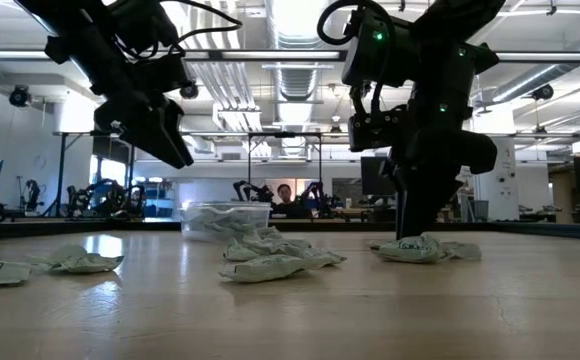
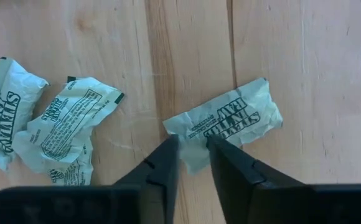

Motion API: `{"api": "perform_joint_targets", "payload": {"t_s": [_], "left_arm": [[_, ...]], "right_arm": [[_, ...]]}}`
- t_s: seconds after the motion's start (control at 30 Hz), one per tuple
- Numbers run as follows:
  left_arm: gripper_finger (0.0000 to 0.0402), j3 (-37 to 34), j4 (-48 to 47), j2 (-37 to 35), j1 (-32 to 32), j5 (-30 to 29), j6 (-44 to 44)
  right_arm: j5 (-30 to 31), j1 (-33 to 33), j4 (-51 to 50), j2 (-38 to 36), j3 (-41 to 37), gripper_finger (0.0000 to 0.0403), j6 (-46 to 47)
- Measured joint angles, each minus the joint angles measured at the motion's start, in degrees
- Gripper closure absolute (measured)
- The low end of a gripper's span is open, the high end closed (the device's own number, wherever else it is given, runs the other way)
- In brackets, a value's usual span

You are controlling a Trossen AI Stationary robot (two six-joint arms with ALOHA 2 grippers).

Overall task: Pick and place Stevia / Truvia into bins
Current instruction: Put the stevia packet into the transparent bin

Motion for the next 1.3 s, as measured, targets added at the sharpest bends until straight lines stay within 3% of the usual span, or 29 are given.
{"api": "perform_joint_targets", "payload": {"t_s": [0.3,0.47,0.9,1.03,1.3], "left_arm": [[0.0184,0.00,0.00,0.00,0.00,0.00,0.00],[0.0185,0.00,0.00,0.00,0.01,0.00,-0.04],[0.0185,0.00,0.00,0.00,0.02,0.02,-0.09],[0.0185,0.00,0.00,0.00,0.00,0.10,-0.11],[0.0185,-0.02,0.00,0.00,0.02,0.16,-0.13]], "right_arm": [[-0.02,0.00,0.42,0.00,0.00,0.0389,-0.25],[-0.04,0.06,2.00,0.00,0.00,0.0387,0.04],[0.06,0.08,1.86,0.00,0.06,0.0255,2.14],[2.73,0.09,1.92,0.00,-0.35,0.0218,3.51],[2.82,0.09,2.25,0.10,-1.36,0.0179,6.38]]}}
